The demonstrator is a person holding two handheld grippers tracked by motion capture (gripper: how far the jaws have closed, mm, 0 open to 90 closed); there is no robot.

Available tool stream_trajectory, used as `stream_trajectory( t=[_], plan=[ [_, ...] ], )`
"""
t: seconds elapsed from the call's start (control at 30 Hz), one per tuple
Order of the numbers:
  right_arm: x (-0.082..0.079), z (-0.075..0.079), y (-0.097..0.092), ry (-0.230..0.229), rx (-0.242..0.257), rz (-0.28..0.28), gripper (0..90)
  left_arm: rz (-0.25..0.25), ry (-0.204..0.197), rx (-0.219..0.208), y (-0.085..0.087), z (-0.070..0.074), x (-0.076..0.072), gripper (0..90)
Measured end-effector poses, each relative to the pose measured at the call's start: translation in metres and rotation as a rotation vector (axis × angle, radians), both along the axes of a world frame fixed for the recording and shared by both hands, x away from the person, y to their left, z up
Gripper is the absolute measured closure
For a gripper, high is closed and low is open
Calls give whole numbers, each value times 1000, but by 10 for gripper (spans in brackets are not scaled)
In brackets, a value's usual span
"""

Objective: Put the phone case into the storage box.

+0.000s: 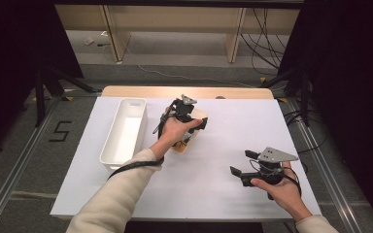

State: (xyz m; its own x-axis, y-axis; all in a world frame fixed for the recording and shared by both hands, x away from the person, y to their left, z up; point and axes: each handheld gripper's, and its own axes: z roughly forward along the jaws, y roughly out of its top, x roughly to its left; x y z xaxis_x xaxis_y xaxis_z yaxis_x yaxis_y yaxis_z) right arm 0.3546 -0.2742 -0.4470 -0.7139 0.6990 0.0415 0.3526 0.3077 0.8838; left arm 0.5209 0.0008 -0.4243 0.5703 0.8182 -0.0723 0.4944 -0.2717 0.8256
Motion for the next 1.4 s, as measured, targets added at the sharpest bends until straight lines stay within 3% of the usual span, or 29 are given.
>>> stream_trajectory(
  t=[0.53, 1.4],
  plan=[
    [0, 0, 0, 2, -4, -2, 153, 55, -70, -71, 18, 28, -21, 108],
    [0, -1, 1, 1, -6, -1, 153, 129, -124, -121, 52, 48, -40, 108]
  ],
)
